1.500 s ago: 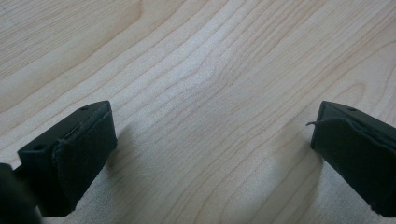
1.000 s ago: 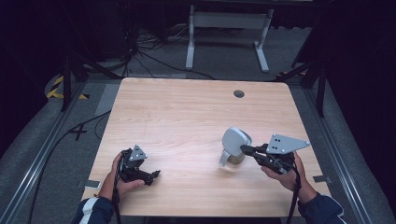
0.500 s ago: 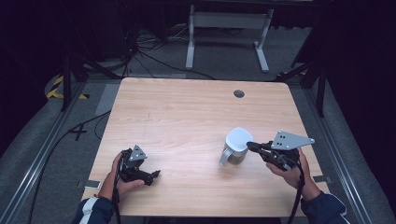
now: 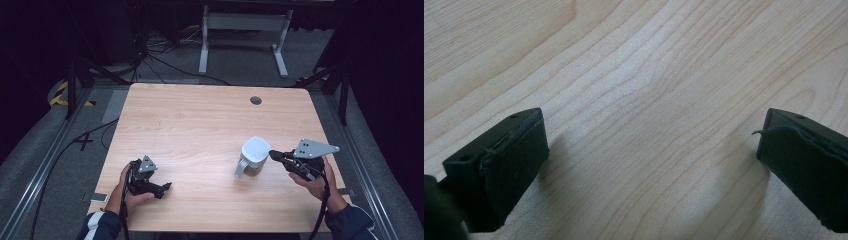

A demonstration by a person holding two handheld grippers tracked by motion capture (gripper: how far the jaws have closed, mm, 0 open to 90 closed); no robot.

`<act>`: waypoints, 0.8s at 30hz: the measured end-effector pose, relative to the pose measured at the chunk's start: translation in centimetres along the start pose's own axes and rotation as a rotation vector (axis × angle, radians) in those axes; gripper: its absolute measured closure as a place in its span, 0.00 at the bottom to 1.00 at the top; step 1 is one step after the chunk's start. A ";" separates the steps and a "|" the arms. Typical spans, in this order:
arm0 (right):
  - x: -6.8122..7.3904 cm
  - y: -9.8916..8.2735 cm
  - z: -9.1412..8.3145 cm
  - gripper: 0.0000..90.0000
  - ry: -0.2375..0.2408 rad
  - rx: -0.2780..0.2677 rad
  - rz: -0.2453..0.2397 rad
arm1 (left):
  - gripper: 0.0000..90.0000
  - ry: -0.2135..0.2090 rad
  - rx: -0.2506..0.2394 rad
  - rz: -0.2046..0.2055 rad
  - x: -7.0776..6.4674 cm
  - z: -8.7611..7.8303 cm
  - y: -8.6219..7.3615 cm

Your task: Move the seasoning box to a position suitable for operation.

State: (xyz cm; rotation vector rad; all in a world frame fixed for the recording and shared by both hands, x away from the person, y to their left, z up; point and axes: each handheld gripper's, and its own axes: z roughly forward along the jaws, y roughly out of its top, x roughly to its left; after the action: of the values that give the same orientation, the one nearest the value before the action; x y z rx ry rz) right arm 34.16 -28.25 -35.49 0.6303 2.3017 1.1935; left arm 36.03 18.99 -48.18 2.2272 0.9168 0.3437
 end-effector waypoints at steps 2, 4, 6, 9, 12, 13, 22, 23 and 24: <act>0.0 0.0 -0.1 1.00 -0.001 0.001 0.002 | 0.00 0.000 0.000 0.000 0.0 0.0 0.0; 0.0 0.0 -0.2 1.00 -0.002 0.005 -0.003 | 0.00 -0.001 -0.001 -0.002 0.0 0.0 0.0; 0.0 0.0 -0.2 1.00 -0.002 0.007 -0.005 | 0.00 0.000 0.000 0.000 0.0 0.0 0.0; 0.1 0.0 -0.1 1.00 0.000 0.015 -0.011 | 0.00 0.000 0.000 0.000 0.0 0.0 0.0; 0.1 0.0 -0.2 1.00 0.000 0.024 -0.011 | 0.01 -0.001 0.000 -0.003 0.0 0.0 0.0; 0.1 0.0 -0.2 1.00 0.000 0.024 -0.010 | 0.01 -0.001 0.000 -0.002 0.0 0.0 0.0; 0.0 -0.4 -0.9 0.99 -0.009 0.038 -0.014 | 0.00 -0.005 0.001 -0.001 0.0 0.0 0.0; 0.0 -0.4 -0.9 0.99 -0.008 0.039 -0.018 | 0.00 -0.005 0.001 0.000 0.0 0.0 0.0; -0.1 -0.5 -1.0 0.99 -0.007 0.044 -0.016 | 0.00 -0.005 0.001 0.000 0.0 0.0 0.0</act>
State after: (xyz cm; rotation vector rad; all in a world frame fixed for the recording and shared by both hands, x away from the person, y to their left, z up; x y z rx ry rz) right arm 33.53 -29.15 -35.41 0.6290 2.3281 1.1347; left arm 36.08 19.00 -48.19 2.2282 0.9147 0.3380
